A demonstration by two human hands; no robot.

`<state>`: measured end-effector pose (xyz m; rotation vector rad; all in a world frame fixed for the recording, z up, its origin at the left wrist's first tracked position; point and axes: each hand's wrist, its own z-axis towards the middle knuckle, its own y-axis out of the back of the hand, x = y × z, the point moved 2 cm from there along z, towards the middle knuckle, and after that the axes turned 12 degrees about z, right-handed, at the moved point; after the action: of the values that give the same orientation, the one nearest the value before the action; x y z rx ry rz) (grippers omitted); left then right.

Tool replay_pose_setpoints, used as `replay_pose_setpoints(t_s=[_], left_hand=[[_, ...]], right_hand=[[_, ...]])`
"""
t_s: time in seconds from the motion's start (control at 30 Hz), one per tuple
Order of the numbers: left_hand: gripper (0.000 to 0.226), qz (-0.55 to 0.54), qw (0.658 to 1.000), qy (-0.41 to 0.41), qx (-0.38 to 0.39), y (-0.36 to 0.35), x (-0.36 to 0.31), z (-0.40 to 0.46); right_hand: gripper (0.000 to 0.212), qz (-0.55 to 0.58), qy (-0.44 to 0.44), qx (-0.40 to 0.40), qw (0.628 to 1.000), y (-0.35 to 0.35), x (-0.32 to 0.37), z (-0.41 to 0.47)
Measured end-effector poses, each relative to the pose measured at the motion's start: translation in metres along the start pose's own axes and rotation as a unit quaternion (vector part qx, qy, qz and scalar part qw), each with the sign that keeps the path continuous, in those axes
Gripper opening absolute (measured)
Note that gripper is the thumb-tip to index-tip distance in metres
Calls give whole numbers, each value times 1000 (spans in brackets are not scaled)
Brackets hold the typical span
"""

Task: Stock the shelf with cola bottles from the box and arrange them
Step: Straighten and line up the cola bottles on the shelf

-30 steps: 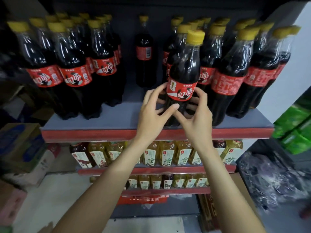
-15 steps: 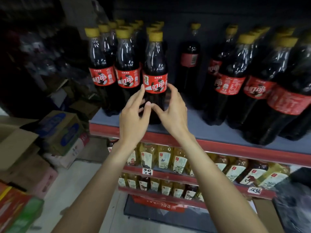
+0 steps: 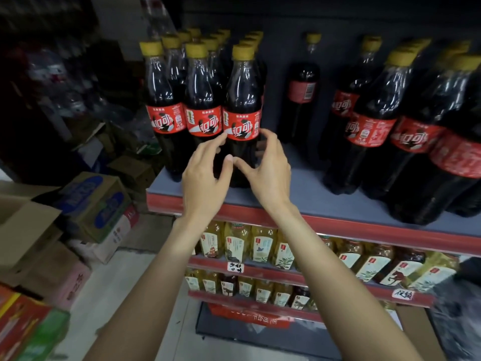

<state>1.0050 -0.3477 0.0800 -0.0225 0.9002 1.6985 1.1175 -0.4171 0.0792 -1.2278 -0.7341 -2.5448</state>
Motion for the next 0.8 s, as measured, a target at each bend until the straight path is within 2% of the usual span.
replay_pose_setpoints(t_s=[0.07, 0.13, 0.2, 0.27, 0.37, 0.53, 0.6, 0.7, 0.8], left_hand=[[41, -3, 1000, -2, -9, -2, 2, 0], [45, 1, 1000, -7, -20, -5, 3, -1], [51, 10, 999, -19, -41, -9, 0, 0], [57, 19, 997, -32, -61, -14, -4, 2], [65, 20, 997, -30, -70, -18, -8, 6], [65, 13, 997, -25, -79, -23, -8, 3], [64, 18, 996, -31, -77, -23, -7, 3], [59, 28, 995, -35, -85, -21, -7, 2], [39, -10, 986, -74, -150, -14, -19, -3]], right_hand=[[67, 47, 13, 28, 998, 8, -3, -2], [55, 78, 52, 37, 995, 23, -7, -6], [39, 63, 89, -5, 994, 39, -14, -2], [34, 35, 75, -71, 994, 49, -27, 17], [46, -41, 8, -111, 993, 46, -43, 59], [77, -211, -81, -56, 972, 22, -61, 109], [82, -218, -96, -38, 970, 14, -66, 120], [84, -231, -87, -67, 967, 8, -66, 130], [96, -192, -56, -73, 977, 13, -71, 129]])
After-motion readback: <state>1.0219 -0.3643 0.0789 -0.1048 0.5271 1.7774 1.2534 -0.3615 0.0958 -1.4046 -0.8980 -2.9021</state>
